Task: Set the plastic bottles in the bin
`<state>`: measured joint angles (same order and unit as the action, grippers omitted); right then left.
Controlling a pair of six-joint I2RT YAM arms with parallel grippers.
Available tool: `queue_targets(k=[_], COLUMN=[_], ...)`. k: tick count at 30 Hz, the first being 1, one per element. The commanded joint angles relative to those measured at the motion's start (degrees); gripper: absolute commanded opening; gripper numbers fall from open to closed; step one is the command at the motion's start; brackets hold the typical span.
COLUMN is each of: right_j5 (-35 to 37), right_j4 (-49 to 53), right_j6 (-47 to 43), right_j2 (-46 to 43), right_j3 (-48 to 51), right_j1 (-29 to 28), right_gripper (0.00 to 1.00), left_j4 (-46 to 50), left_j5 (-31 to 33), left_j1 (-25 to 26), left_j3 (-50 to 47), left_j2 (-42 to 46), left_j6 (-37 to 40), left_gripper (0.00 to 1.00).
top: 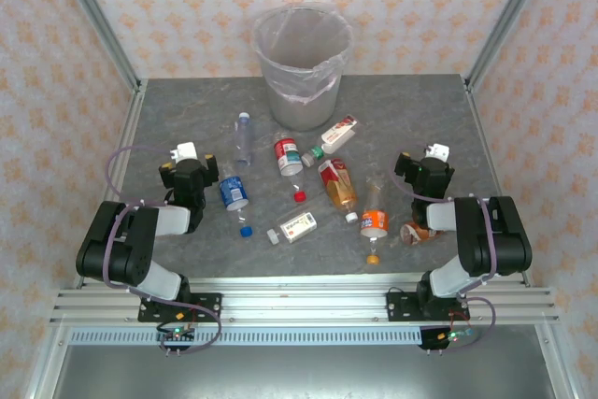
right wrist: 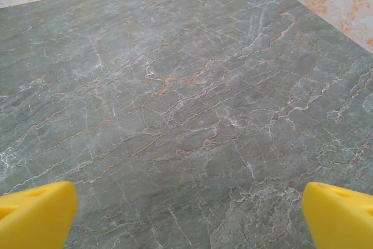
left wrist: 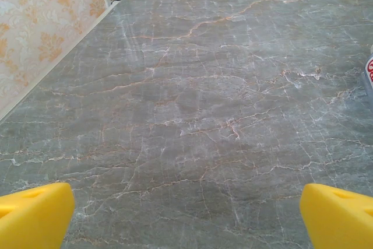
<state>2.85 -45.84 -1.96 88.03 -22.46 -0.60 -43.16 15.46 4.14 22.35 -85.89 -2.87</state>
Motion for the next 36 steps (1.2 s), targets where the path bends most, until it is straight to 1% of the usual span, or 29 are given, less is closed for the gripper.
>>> queue_targets(k=[1,21,24,27,29,30,32,35,36], right_j5=[1.19,0.66,0.50,-1.52,-1.75,-1.50,-1.66,-1.47,-1.09], right_j4=[-1.00,-0.96,-1.11,0.96,3.45,5.25,8.15,14.44,17.06], right_j6=[1.03,0.75,0.71,-0.05,-0.38,-0.25,-0.26,0.79,1.83], right_j2=[-0.78,-0.97,-0.94,-3.21,-5.67,-6.95,-9.13,-12.63,-13.75], right_j3=[-0.34,-0.28,-0.14,-0.37,-0.83,-1.15,-1.83,-3.42,-4.21], right_j1=[-0.21,-0.21,-0.22,-0.19,-0.24,-0.20,-0.21,-0.25,-0.20], right_gripper=[0.99,0.99,0.99,0.99,0.99,0.99,0.99,0.99,0.99], left_j4=[-1.66,-1.85,1.62,16.18,19.18,19.65,21.41,28.68,32.12], left_j5=[0.50,0.29,-1.67,-1.65,-1.32,0.13,2.49,4.46,5.78], left_j1=[0.16,0.16,0.14,0.25,0.27,0.46,0.54,0.69,0.78], left_j3=[0.83,0.76,2.24,9.00,10.49,10.54,10.81,13.24,14.58], left_j2=[0.33,0.32,1.58,4.86,6.66,7.71,9.84,12.66,13.58], left_j6=[1.31,1.42,2.23,2.08,2.48,2.08,0.16,-4.83,-7.60], left_gripper=[1.00,1.00,1.00,1.00,1.00,1.00,1.00,1.00,1.00])
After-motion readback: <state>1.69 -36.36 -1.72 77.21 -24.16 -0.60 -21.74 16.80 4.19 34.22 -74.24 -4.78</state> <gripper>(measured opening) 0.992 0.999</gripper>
